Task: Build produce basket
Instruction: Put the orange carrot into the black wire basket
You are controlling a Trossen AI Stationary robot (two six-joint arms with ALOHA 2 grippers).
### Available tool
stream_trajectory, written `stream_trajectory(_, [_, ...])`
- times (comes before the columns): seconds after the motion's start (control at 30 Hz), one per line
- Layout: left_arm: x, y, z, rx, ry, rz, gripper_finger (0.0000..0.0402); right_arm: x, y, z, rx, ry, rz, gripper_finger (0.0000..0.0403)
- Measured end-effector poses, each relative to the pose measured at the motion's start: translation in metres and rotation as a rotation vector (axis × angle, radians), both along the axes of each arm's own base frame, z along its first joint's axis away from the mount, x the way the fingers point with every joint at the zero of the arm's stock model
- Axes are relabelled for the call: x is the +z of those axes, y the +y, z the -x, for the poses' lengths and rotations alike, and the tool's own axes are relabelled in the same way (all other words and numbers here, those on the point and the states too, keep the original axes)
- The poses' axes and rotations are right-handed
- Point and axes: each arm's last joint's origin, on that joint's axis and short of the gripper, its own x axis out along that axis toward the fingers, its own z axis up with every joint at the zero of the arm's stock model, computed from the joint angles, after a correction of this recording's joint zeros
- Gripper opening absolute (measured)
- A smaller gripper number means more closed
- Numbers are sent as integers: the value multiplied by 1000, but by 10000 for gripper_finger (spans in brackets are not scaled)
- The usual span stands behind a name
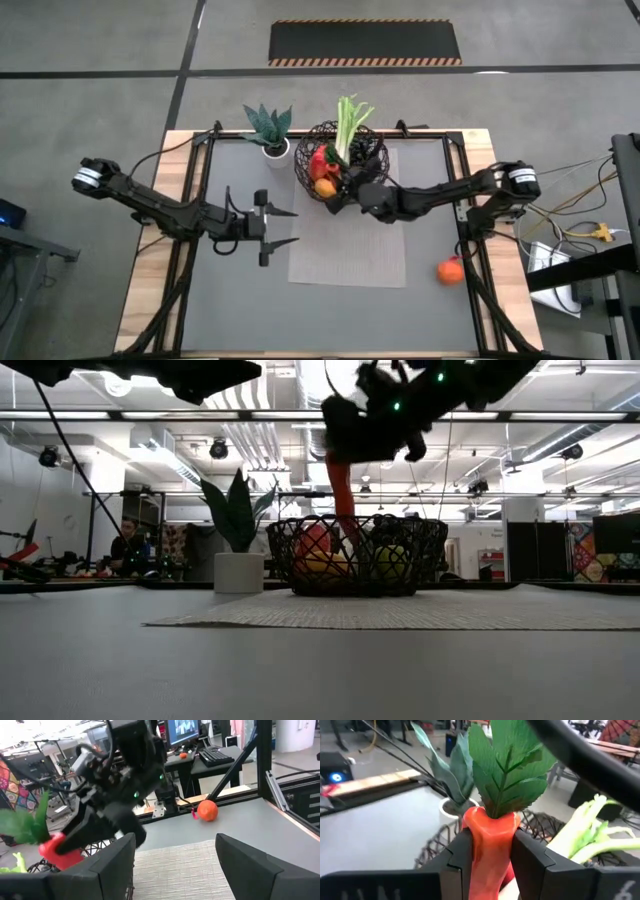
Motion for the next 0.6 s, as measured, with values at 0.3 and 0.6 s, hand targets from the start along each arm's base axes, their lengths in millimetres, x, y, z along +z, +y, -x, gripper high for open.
stream_trajectory(0.3, [-6, 1, 2, 0, 17, -8, 258, -25, -14, -7, -48, 51, -23, 98])
stream_trajectory(0.6, [-7, 1, 2, 0, 6, -4, 258, -35, -18, -7, -67, 82, -49, 114])
